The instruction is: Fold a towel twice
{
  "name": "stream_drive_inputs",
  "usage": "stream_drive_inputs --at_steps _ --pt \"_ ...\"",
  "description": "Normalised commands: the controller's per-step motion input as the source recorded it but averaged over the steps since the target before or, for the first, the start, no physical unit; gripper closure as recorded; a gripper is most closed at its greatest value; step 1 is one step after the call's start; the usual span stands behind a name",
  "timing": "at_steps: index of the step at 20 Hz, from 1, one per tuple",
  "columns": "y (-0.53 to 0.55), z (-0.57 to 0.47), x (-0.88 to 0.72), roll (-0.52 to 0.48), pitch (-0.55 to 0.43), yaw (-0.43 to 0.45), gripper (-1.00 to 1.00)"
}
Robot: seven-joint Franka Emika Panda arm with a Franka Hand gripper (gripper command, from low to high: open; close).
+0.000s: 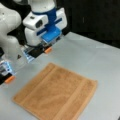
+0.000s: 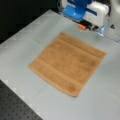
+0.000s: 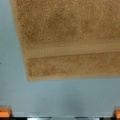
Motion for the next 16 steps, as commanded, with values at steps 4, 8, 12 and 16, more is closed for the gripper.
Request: stream_drive_inputs --at_steps 4,8,12,16 --pt "0.03 -0.01 0.03 -0.099 0.279 0.182 -1.0" --pt "0.04 0.02 0.11 -0.111 0.251 0.0 -1.0" --pt "0.08 0.04 0.3 -0.19 0.21 -0.208 -1.0" --pt "0.15 -0.06 0.49 -0.227 0.07 -0.322 -1.0"
